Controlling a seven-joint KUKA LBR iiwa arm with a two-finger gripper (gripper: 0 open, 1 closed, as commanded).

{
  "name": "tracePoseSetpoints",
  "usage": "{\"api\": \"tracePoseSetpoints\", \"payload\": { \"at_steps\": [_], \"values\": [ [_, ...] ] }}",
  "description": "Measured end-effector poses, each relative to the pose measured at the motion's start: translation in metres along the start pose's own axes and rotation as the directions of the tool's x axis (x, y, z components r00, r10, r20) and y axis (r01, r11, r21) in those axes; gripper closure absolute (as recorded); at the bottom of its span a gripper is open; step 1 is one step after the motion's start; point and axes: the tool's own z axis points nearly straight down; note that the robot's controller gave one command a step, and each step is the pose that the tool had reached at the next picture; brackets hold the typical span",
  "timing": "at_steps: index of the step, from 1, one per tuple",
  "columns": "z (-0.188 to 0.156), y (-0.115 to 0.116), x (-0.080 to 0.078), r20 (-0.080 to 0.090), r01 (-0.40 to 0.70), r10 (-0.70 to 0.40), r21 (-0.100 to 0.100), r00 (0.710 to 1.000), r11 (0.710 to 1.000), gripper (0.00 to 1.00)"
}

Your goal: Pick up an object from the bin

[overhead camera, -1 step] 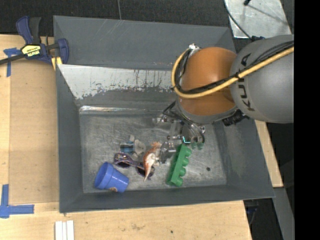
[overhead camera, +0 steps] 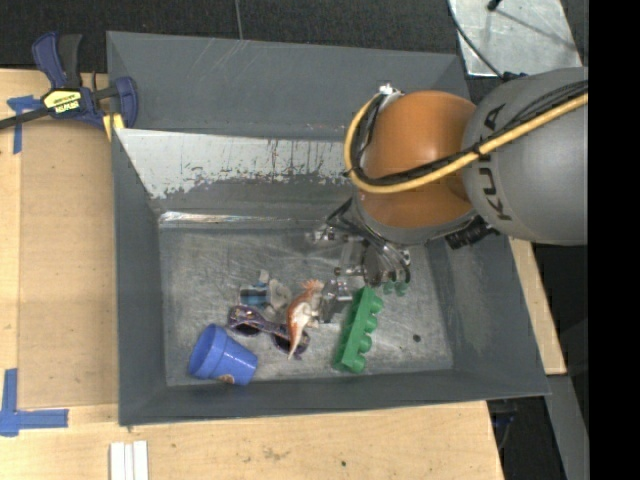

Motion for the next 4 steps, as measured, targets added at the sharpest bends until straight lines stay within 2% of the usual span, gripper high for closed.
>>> {"api": "tracePoseSetpoints", "payload": {
  "at_steps": [1,2,3,4],
  "values": [
    [0.04,-0.026,-0.004,0.009,-0.028,0.028,-0.002,1.0,1.0,0.0],
    [0.097,-0.035,0.015,0.001,-0.031,0.031,0.002,1.0,1.0,0.0],
    [0.095,-0.021,-0.052,0.008,0.008,-0.008,0.001,1.0,1.0,1.0],
    [0.095,-0.021,-0.052,0.009,0.008,-0.008,0.001,1.0,1.0,1.0]
  ]
}}
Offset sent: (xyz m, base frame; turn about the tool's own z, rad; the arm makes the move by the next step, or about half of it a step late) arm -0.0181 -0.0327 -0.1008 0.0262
